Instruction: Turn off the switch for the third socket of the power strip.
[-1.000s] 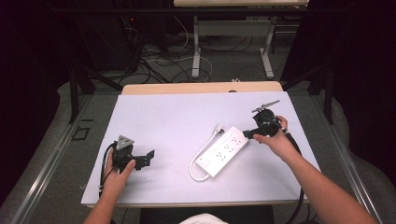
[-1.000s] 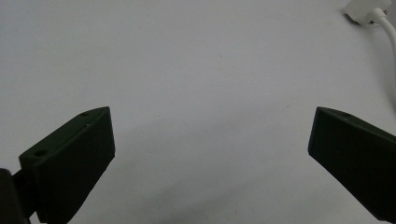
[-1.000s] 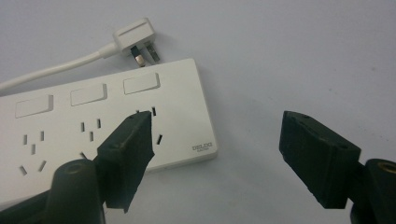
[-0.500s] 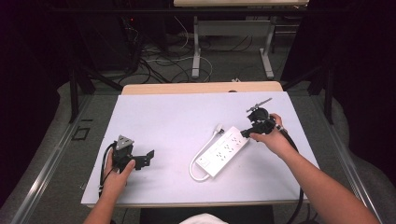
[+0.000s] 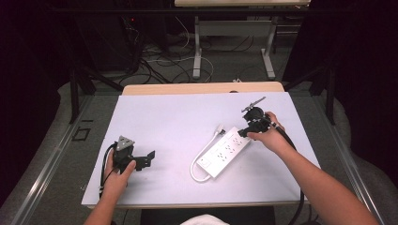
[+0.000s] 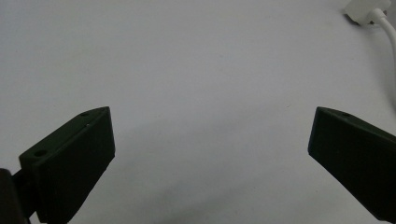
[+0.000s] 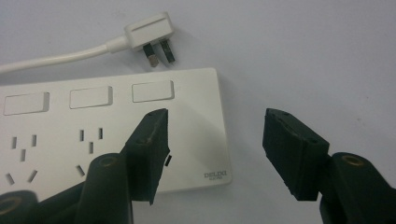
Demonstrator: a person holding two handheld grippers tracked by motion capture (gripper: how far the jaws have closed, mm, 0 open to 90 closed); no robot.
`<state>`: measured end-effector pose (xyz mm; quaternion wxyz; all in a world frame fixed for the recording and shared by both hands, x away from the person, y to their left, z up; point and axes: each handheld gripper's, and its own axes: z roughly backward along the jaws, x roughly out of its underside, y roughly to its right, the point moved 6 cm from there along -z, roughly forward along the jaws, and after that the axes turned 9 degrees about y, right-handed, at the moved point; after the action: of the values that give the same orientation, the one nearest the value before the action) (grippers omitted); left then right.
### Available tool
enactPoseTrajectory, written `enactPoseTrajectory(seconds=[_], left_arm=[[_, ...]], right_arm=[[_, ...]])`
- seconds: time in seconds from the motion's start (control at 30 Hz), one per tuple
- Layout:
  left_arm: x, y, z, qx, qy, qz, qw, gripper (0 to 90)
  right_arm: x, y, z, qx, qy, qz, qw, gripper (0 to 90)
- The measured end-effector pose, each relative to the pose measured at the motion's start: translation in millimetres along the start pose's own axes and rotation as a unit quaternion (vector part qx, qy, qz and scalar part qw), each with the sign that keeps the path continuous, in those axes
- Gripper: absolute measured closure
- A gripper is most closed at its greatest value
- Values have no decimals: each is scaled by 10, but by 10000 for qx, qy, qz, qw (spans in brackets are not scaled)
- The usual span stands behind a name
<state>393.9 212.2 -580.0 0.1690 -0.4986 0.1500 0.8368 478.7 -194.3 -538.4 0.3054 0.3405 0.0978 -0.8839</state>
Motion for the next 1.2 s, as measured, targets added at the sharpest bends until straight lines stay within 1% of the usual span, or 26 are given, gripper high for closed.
enactPoseTrajectory(seconds=[0.03,0.07,0.1,0.13,0.23,0.27,0.3,0.43,0.47,0.53,0.57,0.6,0.67,0.7,0.73,0.77,0.8,0.83,0.87,0.97,1.0,1.03,1.07,1.1,1.13,1.2], left_arm=[[1,1,-1,2,0,5,10000,5],[1,1,-1,2,0,5,10000,5],[1,1,-1,3,-2,4,10000,5],[0,2,-3,2,12,2,10000,5],[1,3,-3,5,7,2,10000,5],[1,2,-3,4,5,1,10000,5],[1,2,-3,3,6,0,10000,5],[2,2,-3,8,4,2,10000,5],[2,2,-4,8,5,1,10000,5],[2,1,-4,8,4,-2,10000,5],[2,1,-4,9,4,-1,10000,5],[2,1,-4,10,5,-1,10000,5],[2,1,-5,8,4,-1,10000,5],[2,2,-5,9,4,-2,10000,5],[2,3,-6,7,2,0,10000,5],[3,3,-6,8,2,1,10000,5],[3,4,-7,10,2,0,10000,5],[3,4,-7,10,2,0,10000,5],[3,4,-8,11,2,2,10000,5],[3,4,-10,14,7,-5,10000,5],[3,3,-11,13,5,-5,10000,6],[4,4,-11,13,4,-5,10000,5],[5,6,-11,19,-4,2,10000,5],[5,7,-11,20,-6,-2,10000,5],[4,9,-13,20,-1,6,10000,5],[3,9,-13,22,2,2,10000,5]], right_arm=[[-9,-12,-10,17,-11,-42,10000,402],[-18,-3,-23,9,-14,51,10000,401],[-24,-14,-31,-12,-52,28,10000,401],[-32,-32,-42,19,-79,-78,9999,402],[-51,-47,-79,-57,-2,-97,9999,409],[-55,-54,-89,-58,-122,-85,9999,418],[-71,-49,-115,-80,-10,-60,9999,426],[-88,-50,-143,-95,-70,-89,9999,438],[-94,-57,-140,-92,-149,-159,9997,444],[-108,-56,-147,-96,-164,-213,9996,464],[-126,-66,-154,-157,-165,-253,9994,478],[-139,-70,-156,-136,-164,-264,9994,487],[-149,-77,-167,-177,-119,-266,9994,500],[-166,-79,-164,-133,-207,-212,9995,522],[-166,-79,-164,-133,-207,-212,9995,522],[-181,-88,-174,-151,-216,-206,9994,544],[-187,-90,-187,-207,-201,-214,9994,551],[-187,-90,-187,-207,-201,-214,9994,551],[-180,-91,-215,-260,-267,-297,9989,555],[-176,-88,-229,-212,-323,-273,9989,569],[-175,-91,-242,-228,-334,-307,9987,574],[-176,-90,-266,-218,-278,-333,9988,576],[-180,-92,-276,-239,-348,-355,9985,592],[-181,-87,-284,-240,-368,-307,9986,598],[-181,-87,-284,-240,-368,-307,9986,598],[-187,-90,-317,-289,-381,-316,9984,628]])
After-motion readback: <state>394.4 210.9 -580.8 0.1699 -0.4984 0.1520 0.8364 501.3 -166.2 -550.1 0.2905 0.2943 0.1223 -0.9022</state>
